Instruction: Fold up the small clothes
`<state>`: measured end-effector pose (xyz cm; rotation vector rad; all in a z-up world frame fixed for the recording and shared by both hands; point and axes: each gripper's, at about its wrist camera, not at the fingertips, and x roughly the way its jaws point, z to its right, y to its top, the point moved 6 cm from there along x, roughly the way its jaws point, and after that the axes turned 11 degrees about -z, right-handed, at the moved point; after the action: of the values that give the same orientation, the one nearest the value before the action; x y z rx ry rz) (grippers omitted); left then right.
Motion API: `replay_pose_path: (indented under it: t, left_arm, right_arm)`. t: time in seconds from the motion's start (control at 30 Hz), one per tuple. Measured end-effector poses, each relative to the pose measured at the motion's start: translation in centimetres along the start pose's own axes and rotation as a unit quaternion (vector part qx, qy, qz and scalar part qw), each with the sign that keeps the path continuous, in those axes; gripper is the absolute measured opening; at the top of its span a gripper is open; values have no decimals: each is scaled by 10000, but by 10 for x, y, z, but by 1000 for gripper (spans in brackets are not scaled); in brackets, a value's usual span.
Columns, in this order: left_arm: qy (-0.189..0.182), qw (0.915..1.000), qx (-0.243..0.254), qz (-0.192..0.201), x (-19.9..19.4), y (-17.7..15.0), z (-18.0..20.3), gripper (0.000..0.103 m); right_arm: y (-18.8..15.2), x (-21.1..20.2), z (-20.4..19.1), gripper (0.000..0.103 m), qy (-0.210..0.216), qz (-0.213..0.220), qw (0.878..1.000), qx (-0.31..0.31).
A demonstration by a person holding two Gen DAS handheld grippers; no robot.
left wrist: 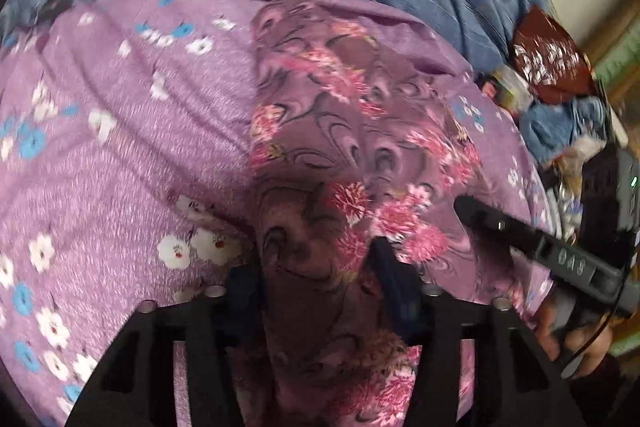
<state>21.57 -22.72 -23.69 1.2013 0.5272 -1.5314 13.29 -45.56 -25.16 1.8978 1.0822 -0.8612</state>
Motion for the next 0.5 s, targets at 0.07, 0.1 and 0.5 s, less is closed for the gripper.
replay_pose_path:
  t: [0.07, 0.1, 0.5]
  left_arm:
    - [-6, 9999, 112, 84, -5, 3, 2, 26]
    - [-13, 9998, 124, 124, -9, 4, 1, 21]
    - [510, 9895, 219, 1333, -118, 6, -34, 20]
  right_arm:
    - [2, -6, -6, 21, -50, 75, 10000, -36]
    - [3, -10, -11, 20, -103, 117, 9998, -107]
    - [40, -39, -126, 18, 80, 878, 9910, -1005]
